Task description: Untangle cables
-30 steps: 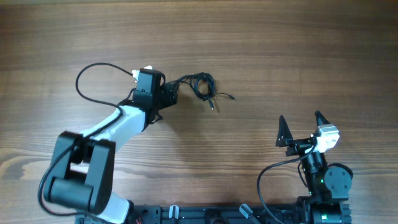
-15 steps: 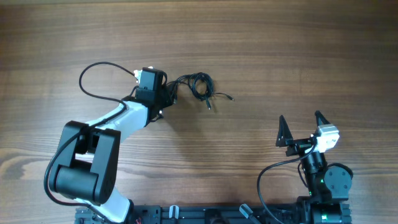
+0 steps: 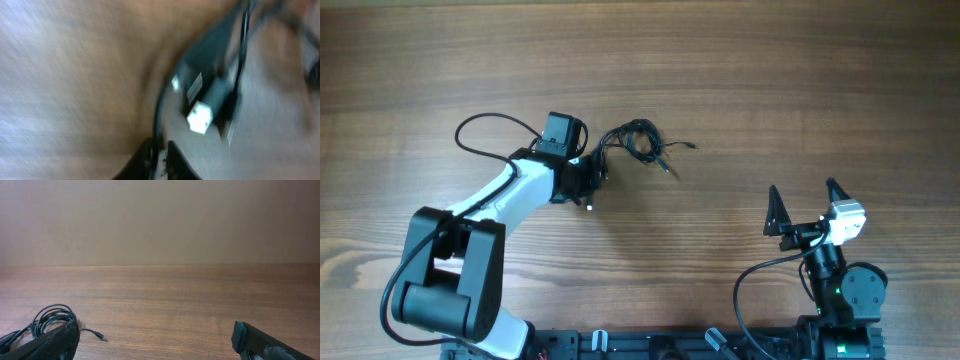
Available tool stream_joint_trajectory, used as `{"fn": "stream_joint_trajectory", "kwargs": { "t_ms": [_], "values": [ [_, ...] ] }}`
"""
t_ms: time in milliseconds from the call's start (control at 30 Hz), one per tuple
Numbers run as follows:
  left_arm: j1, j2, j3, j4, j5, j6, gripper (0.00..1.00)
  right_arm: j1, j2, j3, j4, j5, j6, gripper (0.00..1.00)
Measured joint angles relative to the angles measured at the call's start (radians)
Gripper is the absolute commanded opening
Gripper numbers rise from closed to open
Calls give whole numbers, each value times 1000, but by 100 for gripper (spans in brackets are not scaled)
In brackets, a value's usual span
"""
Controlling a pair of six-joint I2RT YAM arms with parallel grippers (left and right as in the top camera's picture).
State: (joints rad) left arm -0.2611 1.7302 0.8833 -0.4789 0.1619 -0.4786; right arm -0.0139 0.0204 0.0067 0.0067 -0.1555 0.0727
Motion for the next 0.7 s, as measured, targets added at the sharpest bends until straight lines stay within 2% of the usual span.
{"fn": "stream_joint_trajectory", "kwargs": {
  "t_ms": [33,67,200,233,300,433,533,700],
  "values": [
    [0,-2,0,-20,40,0,33,0,0,0,0,0,0,100],
    [0,-3,0,-58,134,1,52,0,0,0,0,0,0,100],
    [0,-5,-2,-79,287,0,79,0,0,0,0,0,0,100],
    [0,-5,-1,-85,303,3,84,0,0,0,0,0,0,100],
    [-3,-10,9,-120,328,-2,100,0,0,0,0,0,0,100],
    [-5,-29,66,-192,251,-6,100,0,0,0,0,0,0,100],
    [-5,-66,116,-133,153,-11,100,0,0,0,0,0,0,100],
    [-5,-72,121,-33,-151,-21,100,0,0,0,0,0,0,100]
  ]
}}
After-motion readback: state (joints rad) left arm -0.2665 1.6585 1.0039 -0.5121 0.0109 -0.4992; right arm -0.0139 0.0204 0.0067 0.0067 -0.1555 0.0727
